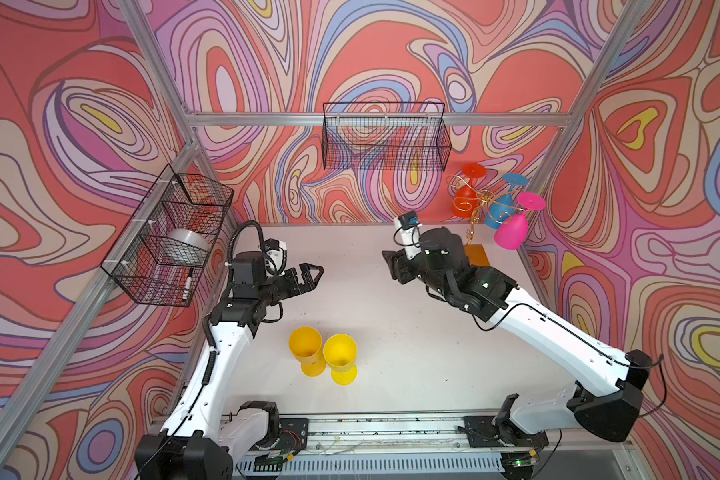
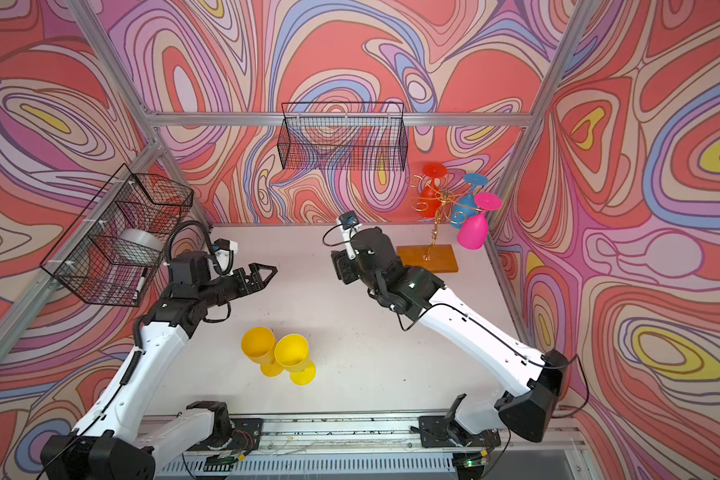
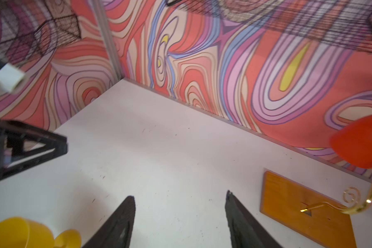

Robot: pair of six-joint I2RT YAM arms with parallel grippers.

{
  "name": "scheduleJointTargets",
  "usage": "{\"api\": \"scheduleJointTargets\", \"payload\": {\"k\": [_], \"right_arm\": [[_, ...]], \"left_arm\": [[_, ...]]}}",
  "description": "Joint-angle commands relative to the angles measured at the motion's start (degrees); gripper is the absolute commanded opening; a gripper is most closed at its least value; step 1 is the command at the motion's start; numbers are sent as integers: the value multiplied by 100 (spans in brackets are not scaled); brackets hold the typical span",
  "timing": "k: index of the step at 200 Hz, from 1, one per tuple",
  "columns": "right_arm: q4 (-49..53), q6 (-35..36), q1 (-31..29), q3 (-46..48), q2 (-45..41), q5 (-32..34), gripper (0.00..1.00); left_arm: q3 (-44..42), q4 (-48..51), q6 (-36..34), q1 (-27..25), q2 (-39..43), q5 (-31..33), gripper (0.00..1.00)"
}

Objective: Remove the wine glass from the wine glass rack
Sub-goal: 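Raise the right gripper and swing it toward the rack, then move the right gripper to the foot of the hanging pink glass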

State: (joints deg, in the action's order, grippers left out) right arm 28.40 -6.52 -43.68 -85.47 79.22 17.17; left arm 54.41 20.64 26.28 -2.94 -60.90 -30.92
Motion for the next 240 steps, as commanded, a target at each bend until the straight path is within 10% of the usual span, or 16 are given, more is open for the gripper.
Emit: {"api": "scheduleJointTargets", "payload": {"k": [1, 149, 240], "right_arm": [[-216, -626, 539, -105, -225, -131, 70], [-657, -3026, 5217, -152, -642, -2372, 69], [-1605, -4584, 6898, 634, -463, -3892, 67]], "left_arm": [[-67, -235, -261, -148, 208, -99, 100], [-473, -974, -666, -1201, 983, -166, 100], [-559, -1061, -904, -1747, 1034, -81, 100]]}}
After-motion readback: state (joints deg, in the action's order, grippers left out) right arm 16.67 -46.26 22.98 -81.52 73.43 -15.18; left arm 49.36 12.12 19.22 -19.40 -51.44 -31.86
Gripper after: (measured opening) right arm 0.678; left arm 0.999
